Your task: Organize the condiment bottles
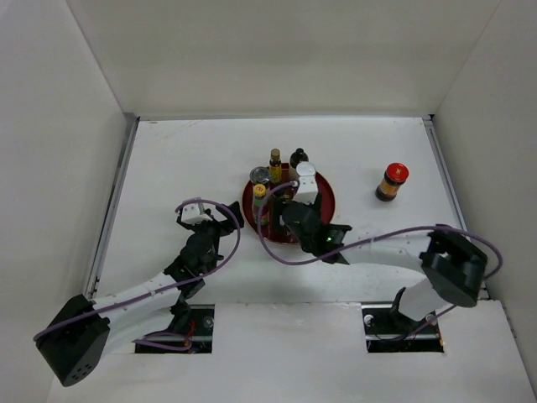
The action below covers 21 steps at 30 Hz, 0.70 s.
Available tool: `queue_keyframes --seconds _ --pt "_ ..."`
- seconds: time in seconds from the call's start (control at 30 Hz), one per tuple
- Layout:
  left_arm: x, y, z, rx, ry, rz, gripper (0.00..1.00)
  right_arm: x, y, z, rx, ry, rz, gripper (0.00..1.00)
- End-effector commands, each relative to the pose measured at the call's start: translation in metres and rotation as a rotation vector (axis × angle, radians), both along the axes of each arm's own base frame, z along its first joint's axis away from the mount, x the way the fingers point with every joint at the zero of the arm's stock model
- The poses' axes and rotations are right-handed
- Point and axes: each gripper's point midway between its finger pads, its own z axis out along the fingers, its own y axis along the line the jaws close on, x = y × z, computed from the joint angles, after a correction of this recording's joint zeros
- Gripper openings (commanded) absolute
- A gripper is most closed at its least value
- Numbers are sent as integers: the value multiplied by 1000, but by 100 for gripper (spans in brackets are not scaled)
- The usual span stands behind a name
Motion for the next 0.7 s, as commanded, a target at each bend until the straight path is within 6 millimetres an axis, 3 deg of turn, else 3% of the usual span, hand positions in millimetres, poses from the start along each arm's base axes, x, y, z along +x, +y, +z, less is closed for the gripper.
queue_keyframes --seconds 0.0,0.13,0.27,0.37,0.43,0.67 --pt "-1 1 10 -45 -37 -3 100 -2 -28 57 161 -101 -73 93" --pt "-1 1 8 -41 -33 -2 100 16 -116 72 198 -144 -253 97" --pt "0 0 7 -39 -31 -2 100 41 -235 85 118 -170 -548 100" --pt "0 -3 6 -36 -26 -9 100 56 -296 91 70 -158 -689 100" --pt "0 -3 7 -38 -28 -8 100 73 -317 85 38 -107 -697 100" --pt "0 -1 8 -39 -31 -6 100 114 -335 51 -19 26 -693 100"
